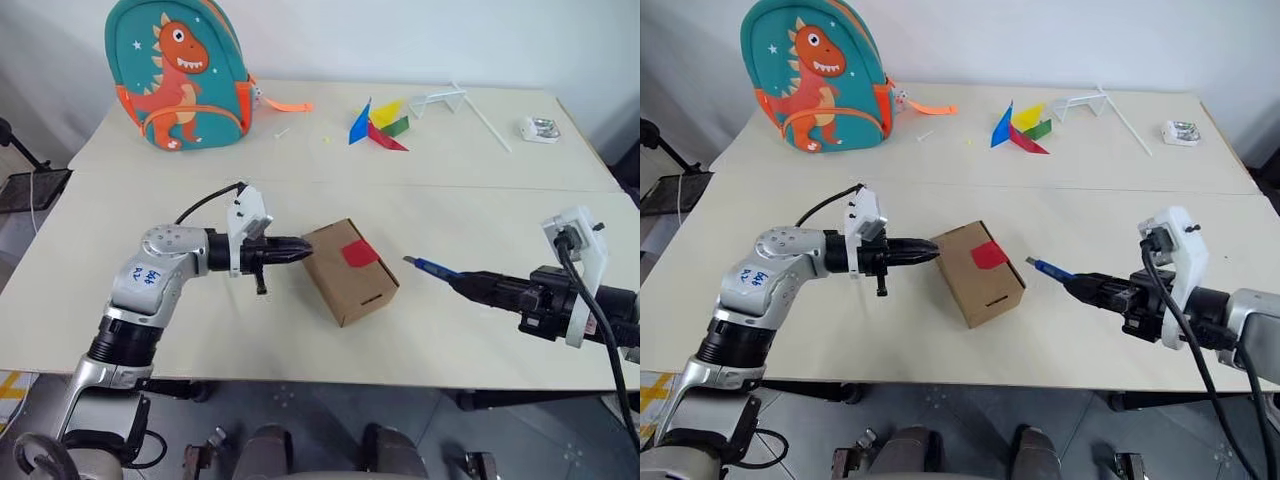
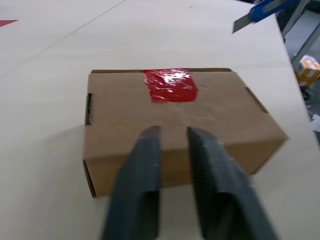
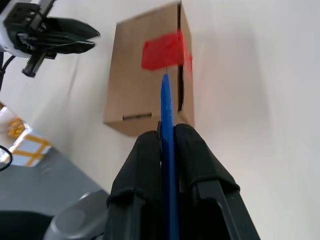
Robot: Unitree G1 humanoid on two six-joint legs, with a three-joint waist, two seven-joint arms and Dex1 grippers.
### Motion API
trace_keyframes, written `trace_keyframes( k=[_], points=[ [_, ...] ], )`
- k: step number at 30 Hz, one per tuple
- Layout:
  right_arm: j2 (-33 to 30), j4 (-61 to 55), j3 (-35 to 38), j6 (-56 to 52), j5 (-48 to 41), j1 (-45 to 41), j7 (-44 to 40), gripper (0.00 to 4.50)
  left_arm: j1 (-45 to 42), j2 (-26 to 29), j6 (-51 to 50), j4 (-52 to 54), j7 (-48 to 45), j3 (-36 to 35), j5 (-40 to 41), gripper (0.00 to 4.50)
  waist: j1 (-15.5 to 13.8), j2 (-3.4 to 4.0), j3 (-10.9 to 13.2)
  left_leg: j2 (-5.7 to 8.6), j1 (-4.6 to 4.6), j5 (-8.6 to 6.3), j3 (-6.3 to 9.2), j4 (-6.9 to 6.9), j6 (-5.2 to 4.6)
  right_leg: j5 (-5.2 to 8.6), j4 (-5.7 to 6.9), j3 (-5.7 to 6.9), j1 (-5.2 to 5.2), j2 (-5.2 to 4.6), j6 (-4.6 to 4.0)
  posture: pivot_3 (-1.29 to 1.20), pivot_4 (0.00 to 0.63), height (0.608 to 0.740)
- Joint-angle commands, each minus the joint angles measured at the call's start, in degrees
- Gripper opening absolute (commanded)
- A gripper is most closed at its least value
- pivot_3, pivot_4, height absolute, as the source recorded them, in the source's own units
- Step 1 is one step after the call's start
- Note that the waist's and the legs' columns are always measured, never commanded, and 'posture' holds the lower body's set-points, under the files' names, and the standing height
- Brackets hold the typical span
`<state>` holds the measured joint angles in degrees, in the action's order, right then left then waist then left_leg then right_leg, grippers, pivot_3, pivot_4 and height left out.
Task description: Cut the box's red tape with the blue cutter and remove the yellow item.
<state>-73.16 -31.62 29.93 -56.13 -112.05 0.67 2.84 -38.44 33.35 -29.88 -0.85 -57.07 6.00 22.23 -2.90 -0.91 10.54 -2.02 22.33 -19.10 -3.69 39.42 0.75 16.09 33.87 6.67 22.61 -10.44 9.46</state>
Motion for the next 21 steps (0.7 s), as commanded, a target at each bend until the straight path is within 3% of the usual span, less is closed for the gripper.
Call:
trace_keyframes(
  k=[1,10,15,21],
  points=[
    [-2.7,-1.9,1.5,2.0,-0.9,-1.6,0.0,0.14,-1.8,-0.9,-0.7,2.1,0.4,-0.3,0.5,0.00,0.0,0.00,0.0,0.00,0.00,0.00,0.00,0.00,0.00,0.00,0.00,0.00,0.00,0.00,0.00,0.00,0.150,0.740],
    [-4.7,-1.8,-20.9,7.4,-0.4,-21.8,10.7,0.14,-5.8,-5.0,-1.4,-1.7,4.0,5.1,-5.4,0.00,0.2,0.00,0.0,0.00,0.01,0.00,0.01,0.08,0.00,-0.01,0.01,-0.02,0.01,0.00,0.01,0.00,0.150,0.740],
    [3.1,3.3,-33.0,5.6,3.8,-35.4,21.4,0.14,-6.9,-6.1,-0.9,-4.3,5.4,7.0,-9.1,0.00,0.5,-0.01,0.0,0.00,0.10,0.00,0.01,0.16,0.00,-0.03,0.02,0.00,0.06,0.00,0.02,0.00,0.150,0.740],
    [8.9,4.9,-37.4,3.7,2.6,-41.7,27.0,0.14,-6.2,-6.2,-0.2,-4.6,5.4,7.1,-10.5,0.00,0.7,-0.01,0.0,-0.01,0.26,0.00,0.01,0.15,0.00,-0.04,0.01,0.06,0.19,-0.01,0.02,0.00,0.150,0.740]
  ],
)
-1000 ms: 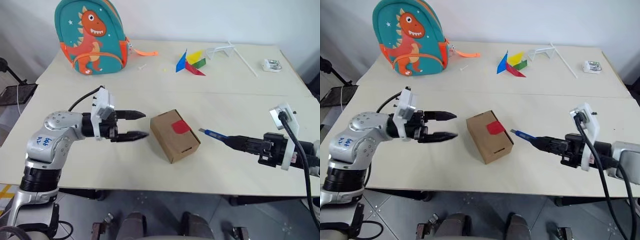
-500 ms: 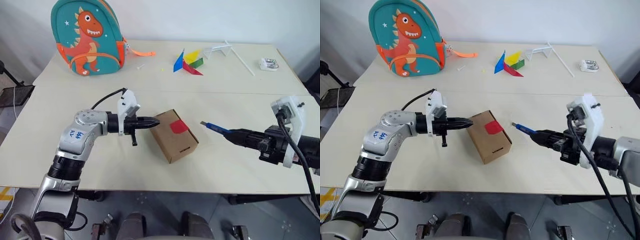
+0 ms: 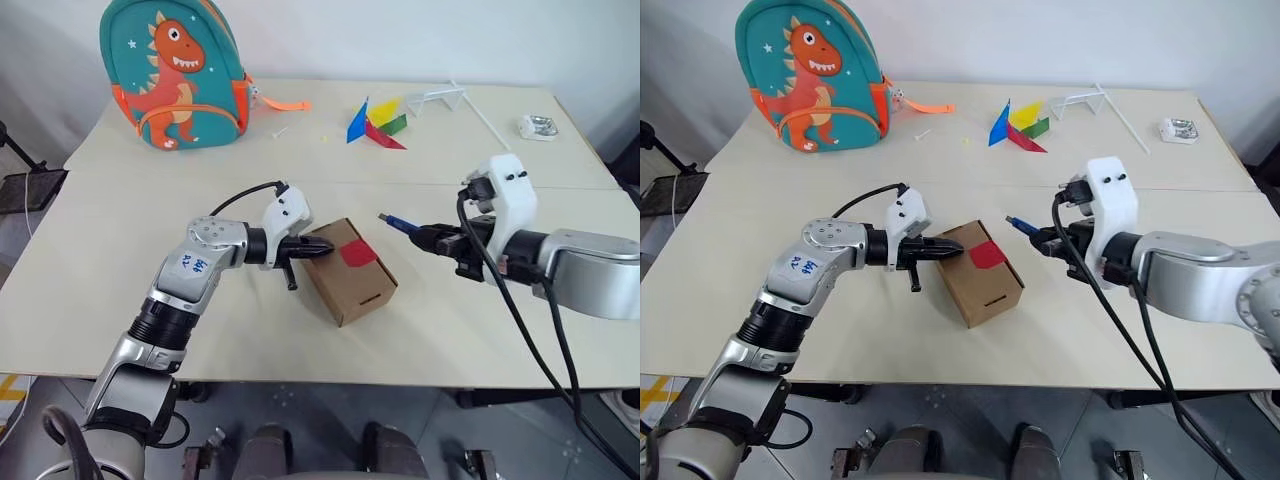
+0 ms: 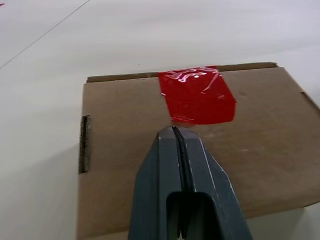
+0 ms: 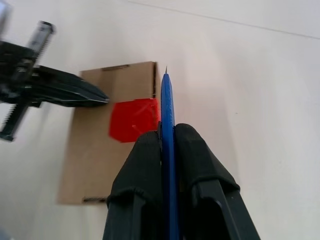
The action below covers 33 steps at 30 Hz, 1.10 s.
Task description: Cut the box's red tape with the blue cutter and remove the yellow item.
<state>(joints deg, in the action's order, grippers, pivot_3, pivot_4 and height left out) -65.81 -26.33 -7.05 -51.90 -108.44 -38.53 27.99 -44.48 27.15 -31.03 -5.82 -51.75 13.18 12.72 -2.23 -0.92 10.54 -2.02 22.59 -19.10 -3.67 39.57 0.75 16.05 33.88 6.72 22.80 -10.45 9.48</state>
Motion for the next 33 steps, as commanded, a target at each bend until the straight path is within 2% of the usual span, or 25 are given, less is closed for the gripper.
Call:
trace_keyframes(
  k=[1,8,18,33],
  points=[
    [2.6,-0.2,-0.9,-0.7,-1.2,-3.1,2.2,0.14,-0.1,-0.1,1.1,0.3,0.2,0.0,-1.2,0.00,0.0,0.00,0.0,0.00,0.01,0.00,0.00,0.00,0.00,0.00,-0.01,0.01,0.00,0.00,0.01,0.00,0.150,0.740],
    [7.9,1.2,-1.9,-0.4,-0.4,-5.0,7.0,0.14,0.3,-1.0,1.3,0.6,0.7,0.1,-1.8,0.00,0.1,0.00,0.0,0.00,0.04,0.00,0.00,0.05,-0.01,-0.01,0.01,0.02,0.00,-0.01,0.02,0.00,0.150,0.740],
    [10.5,1.6,-4.0,-2.1,-1.9,-4.6,12.5,0.14,1.2,-1.5,1.2,1.2,0.7,0.5,-2.4,0.00,0.5,0.00,0.0,0.00,0.04,0.00,0.00,0.05,-0.01,-0.01,0.02,0.02,0.00,-0.01,0.02,0.00,0.150,0.740],
    [12.7,1.2,-5.0,-2.5,-0.8,-2.5,12.9,0.14,2.7,-0.7,0.3,3.0,0.0,1.1,-2.5,0.00,0.7,0.01,0.0,0.00,0.02,-0.01,0.00,0.05,-0.02,-0.01,0.03,0.01,0.00,-0.02,0.02,0.00,0.150,0.740]
  ],
)
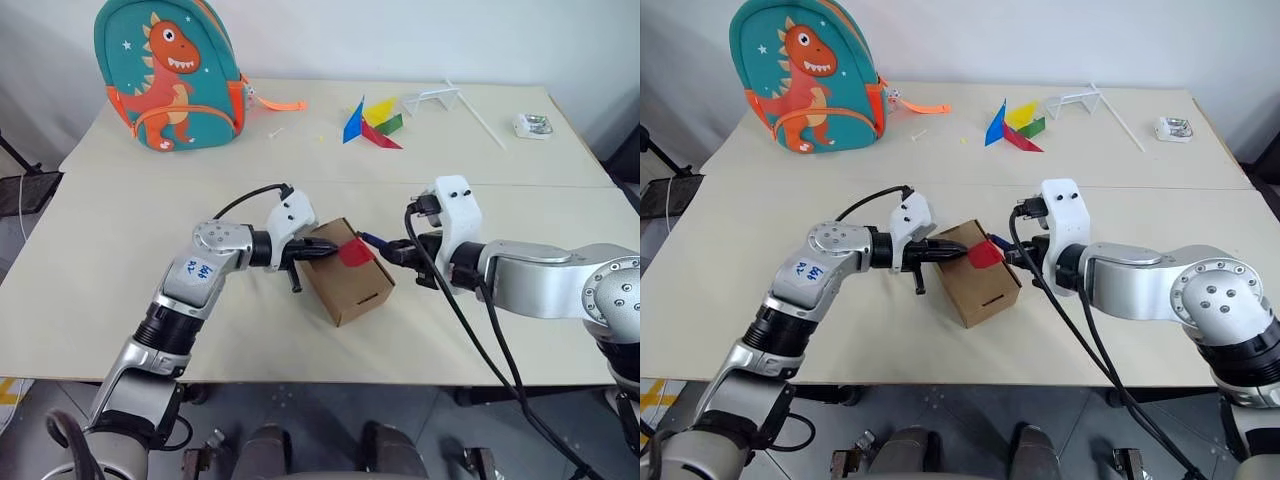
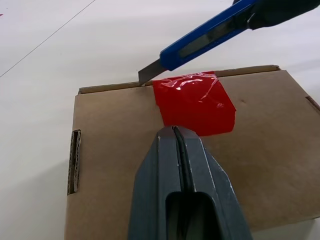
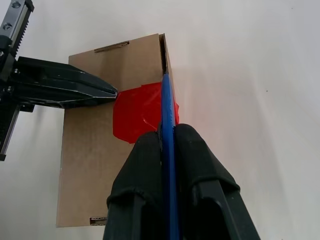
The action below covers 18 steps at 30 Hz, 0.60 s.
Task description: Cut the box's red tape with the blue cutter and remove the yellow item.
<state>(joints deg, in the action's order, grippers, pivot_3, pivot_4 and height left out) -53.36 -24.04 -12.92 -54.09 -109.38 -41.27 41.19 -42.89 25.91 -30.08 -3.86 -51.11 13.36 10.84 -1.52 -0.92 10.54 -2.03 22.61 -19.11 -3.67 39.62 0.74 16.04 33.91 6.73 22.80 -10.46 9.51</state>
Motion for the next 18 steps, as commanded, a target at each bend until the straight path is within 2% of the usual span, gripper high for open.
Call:
trace_keyframes(
  k=[1,18],
  points=[
    [0.3,-1.1,0.8,-0.3,0.3,0.4,-0.4,0.14,1.1,0.6,-0.7,1.1,-0.7,0.9,-0.7,0.00,0.0,0.00,0.0,0.00,0.00,0.00,0.00,0.00,0.00,0.00,0.00,0.00,0.00,0.00,0.00,0.00,0.150,0.740],
    [0.4,0.5,-1.1,-3.1,-0.2,-0.2,-0.8,0.14,1.6,0.7,-1.0,1.2,-0.6,1.2,-1.2,0.00,0.0,0.00,0.0,0.00,-0.01,0.00,0.00,0.00,-0.01,0.00,0.00,-0.01,0.00,0.00,0.00,0.00,0.150,0.740]
  ],
)
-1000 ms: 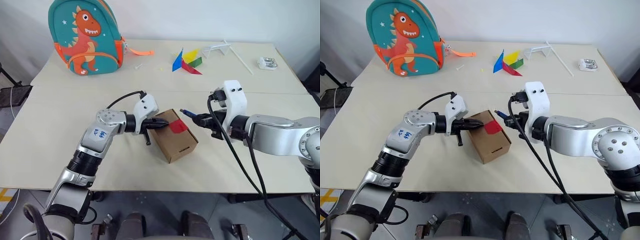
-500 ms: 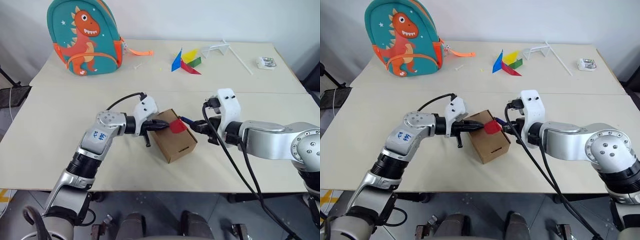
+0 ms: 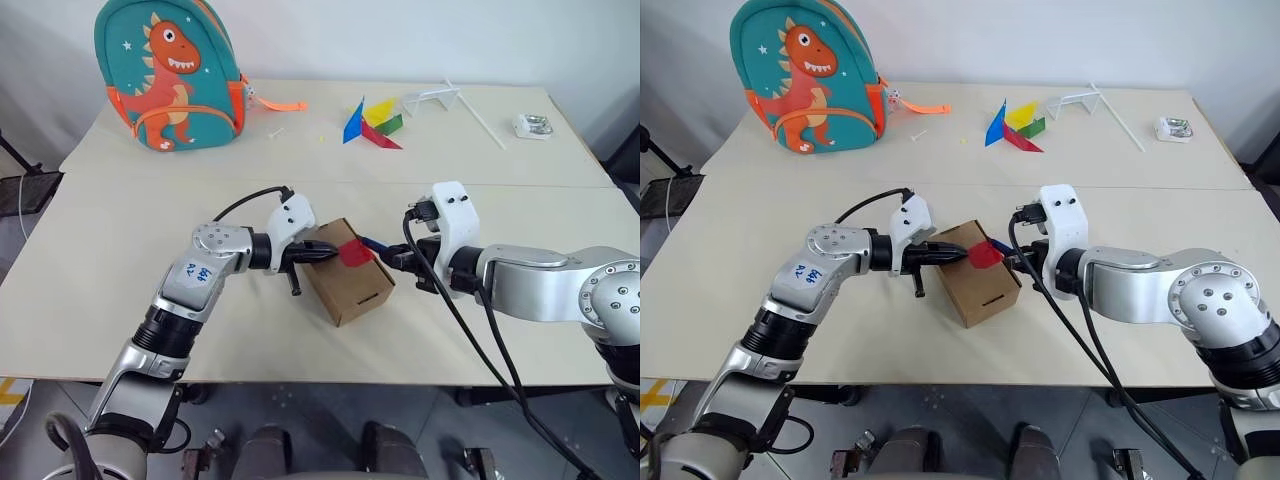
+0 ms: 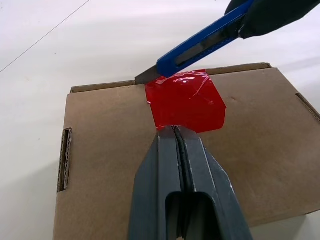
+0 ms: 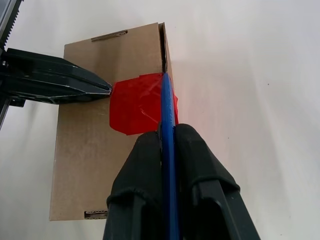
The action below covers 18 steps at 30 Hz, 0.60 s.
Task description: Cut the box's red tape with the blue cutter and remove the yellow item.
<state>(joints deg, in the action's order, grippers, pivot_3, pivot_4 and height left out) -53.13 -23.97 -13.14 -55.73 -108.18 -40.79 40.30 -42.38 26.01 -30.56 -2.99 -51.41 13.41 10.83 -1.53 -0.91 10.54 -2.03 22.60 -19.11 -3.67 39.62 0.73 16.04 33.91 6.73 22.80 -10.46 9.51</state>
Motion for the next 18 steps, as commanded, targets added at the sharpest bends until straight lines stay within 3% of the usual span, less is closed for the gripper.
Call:
trace_keyframes(
  k=[1,18],
  points=[
    [-0.4,1.0,-1.6,-2.3,-2.4,-1.2,0.5,0.14,1.1,0.6,-0.6,0.3,-0.2,1.1,-1.1,0.00,0.0,0.00,0.0,0.00,0.00,0.00,0.00,0.00,0.00,0.00,0.01,0.00,0.00,0.00,0.00,0.00,0.150,0.740],
    [-1.8,5.5,-2.8,-8.2,-4.8,-2.8,-2.8,0.14,1.9,-0.3,-2.3,0.5,1.5,2.0,-1.7,0.00,0.0,0.02,0.0,0.00,-0.15,-0.03,-0.01,0.00,-0.04,0.00,0.02,-0.02,-0.13,-0.01,0.00,0.00,0.150,0.740]
  ],
)
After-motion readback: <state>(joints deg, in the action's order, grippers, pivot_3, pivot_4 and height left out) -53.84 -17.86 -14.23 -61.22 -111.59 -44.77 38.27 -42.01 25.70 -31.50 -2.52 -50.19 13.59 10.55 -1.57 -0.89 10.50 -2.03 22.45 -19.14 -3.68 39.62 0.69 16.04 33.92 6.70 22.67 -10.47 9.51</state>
